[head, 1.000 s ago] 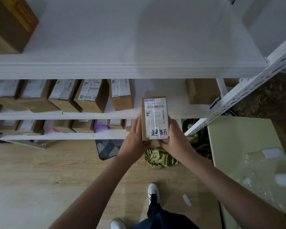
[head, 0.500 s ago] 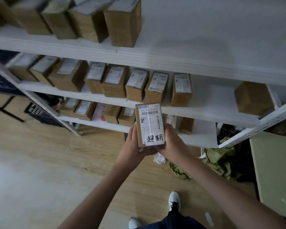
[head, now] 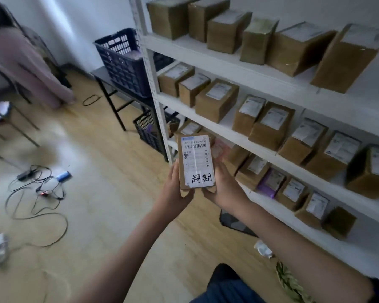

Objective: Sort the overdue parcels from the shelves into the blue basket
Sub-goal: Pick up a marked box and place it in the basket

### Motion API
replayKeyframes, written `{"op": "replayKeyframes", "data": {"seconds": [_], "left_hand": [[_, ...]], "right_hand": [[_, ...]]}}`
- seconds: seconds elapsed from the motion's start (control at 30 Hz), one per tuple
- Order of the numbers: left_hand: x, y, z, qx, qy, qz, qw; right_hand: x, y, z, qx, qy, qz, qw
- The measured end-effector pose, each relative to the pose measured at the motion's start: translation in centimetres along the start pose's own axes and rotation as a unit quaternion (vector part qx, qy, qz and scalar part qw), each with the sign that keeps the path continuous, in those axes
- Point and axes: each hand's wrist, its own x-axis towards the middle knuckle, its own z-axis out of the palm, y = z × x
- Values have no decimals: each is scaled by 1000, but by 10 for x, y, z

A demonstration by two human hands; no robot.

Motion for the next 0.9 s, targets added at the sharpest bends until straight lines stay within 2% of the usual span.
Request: {"op": "replayKeyframes", "data": {"seconds": [0.3,0.57,0.73,0.9], "left_hand": [[54,-102,-103,44,77,-71,993],[169,-198,-196,104,99,-117,983],[247,-251,-257,140,111,-118,977],[312,-304,-300,111,119,-114,980]], "right_hand": [[159,-66,72,-40,-86,-78,992],[347,-113,122,-70,-139,-118,981],[455,-146,139,-71,-148,-133,977],[544,-173,156,-56,-149,-134,978]]}}
